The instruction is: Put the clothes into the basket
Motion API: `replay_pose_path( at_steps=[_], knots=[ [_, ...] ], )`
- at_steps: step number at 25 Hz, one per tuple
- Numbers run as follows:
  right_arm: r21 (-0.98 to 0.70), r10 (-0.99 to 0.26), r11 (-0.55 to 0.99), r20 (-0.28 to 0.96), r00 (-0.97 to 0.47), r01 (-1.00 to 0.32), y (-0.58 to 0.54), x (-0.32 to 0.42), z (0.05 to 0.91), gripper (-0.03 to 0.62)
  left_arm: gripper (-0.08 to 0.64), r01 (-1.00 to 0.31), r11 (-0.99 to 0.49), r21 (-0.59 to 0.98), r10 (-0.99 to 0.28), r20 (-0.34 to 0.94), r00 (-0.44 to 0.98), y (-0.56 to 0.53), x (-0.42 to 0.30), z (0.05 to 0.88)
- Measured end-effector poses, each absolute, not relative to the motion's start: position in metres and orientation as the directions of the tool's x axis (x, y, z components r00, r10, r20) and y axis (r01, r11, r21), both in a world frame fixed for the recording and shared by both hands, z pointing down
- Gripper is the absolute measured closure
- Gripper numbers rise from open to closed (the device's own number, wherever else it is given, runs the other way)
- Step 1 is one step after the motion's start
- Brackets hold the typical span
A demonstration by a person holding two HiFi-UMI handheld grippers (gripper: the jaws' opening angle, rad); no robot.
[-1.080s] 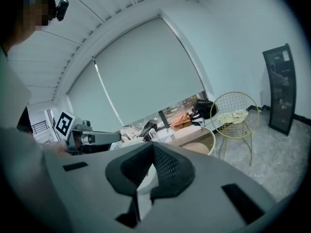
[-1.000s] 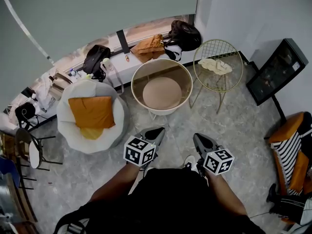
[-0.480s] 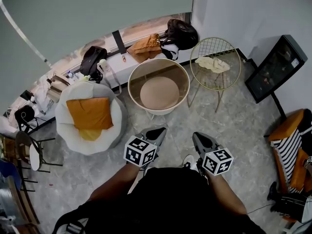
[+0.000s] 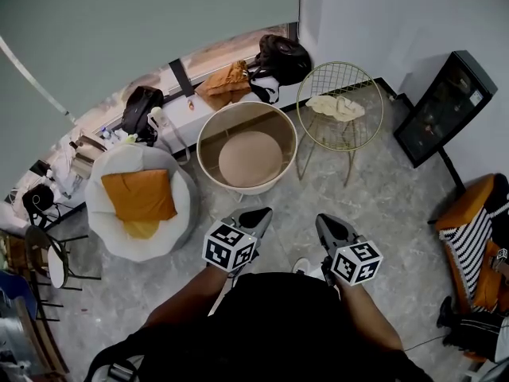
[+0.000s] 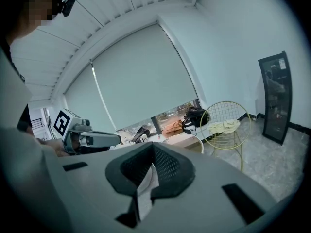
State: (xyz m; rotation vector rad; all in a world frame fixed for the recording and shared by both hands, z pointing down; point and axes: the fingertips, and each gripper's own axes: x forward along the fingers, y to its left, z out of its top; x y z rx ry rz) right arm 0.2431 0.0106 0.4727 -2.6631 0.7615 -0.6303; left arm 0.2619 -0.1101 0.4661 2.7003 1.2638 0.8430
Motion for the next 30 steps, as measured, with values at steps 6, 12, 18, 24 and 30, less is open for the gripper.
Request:
replay_pose_path(
  at_steps=[6,12,18,24,30],
  knots=[
    [-0.394,-0.552,-0.817,0.326,0.768,-0.420,0.059,0.266,0.471,0.577,0.560,0.703,-0.660,0.265,0.730,0.446,0.517,-0.061,0.287,0.462],
    [-0.403,-0.546,-0.820,0.331,0.770,-0.407,0.104,0.282,0.473,0.577,0.560,0.706,-0.656,0.266,0.728,0.467,0.501,-0.016,0.308,0.468],
    [-0.427,-0.531,-0.823,0.347,0.773,-0.374,0.146,0.288,0.486,0.577,0.560,0.724,-0.641,0.253,0.733,0.481,0.481,0.028,0.322,0.469],
    [-0.466,-0.539,-0.811,0.362,0.761,-0.354,0.159,0.291,0.502,0.577,0.560,0.734,-0.629,0.256,0.729,0.521,0.443,0.047,0.321,0.479],
    [-0.487,-0.536,-0.807,0.367,0.760,-0.334,0.160,0.305,0.515,0.577,0.560,0.739,-0.621,0.261,0.723,0.555,0.412,0.049,0.334,0.496]
  ],
)
